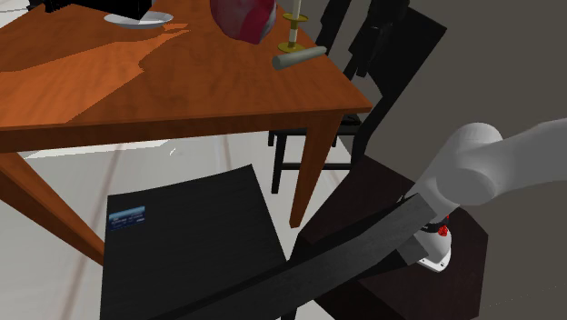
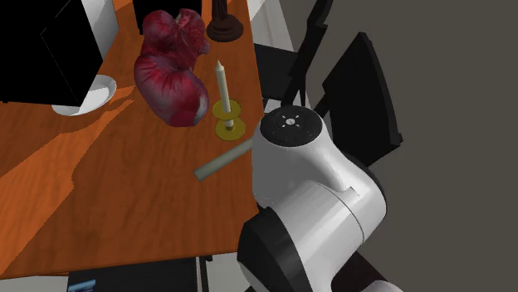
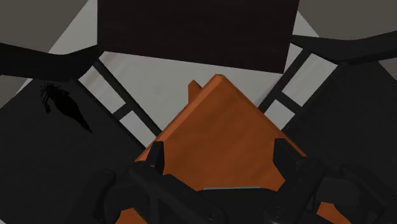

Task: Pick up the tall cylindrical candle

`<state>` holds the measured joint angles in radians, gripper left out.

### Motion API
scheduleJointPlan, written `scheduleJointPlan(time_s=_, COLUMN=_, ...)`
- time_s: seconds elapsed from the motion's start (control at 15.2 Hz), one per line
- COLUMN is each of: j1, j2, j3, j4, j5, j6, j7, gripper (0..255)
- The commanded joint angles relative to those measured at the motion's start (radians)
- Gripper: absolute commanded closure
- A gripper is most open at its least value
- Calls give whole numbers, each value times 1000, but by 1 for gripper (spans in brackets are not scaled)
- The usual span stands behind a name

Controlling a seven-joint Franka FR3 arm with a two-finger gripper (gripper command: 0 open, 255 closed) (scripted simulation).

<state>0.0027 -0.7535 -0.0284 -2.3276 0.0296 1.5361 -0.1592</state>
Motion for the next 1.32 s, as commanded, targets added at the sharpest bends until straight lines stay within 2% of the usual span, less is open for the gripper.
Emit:
scheduleJointPlan(time_s=0.0, j1=0, j2=0, j3=0, j4=0, j5=0, j6=0, j7=0, gripper=0)
scheduleJointPlan(time_s=0.33, j1=85, j2=159, j3=-152, j4=109, j5=-74, j6=45, j7=-403, gripper=0)
scheduleJointPlan(time_s=0.59, j1=158, j2=315, j3=-252, j4=236, j5=-88, j6=70, j7=-722, gripper=0)
scheduleJointPlan(time_s=0.92, j1=235, j2=529, j3=-340, j4=430, j5=-52, j6=74, j7=-1114, gripper=0)
scheduleJointPlan(time_s=1.25, j1=270, j2=730, j3=-369, j4=634, j5=15, j6=46, j7=-1462, gripper=0)
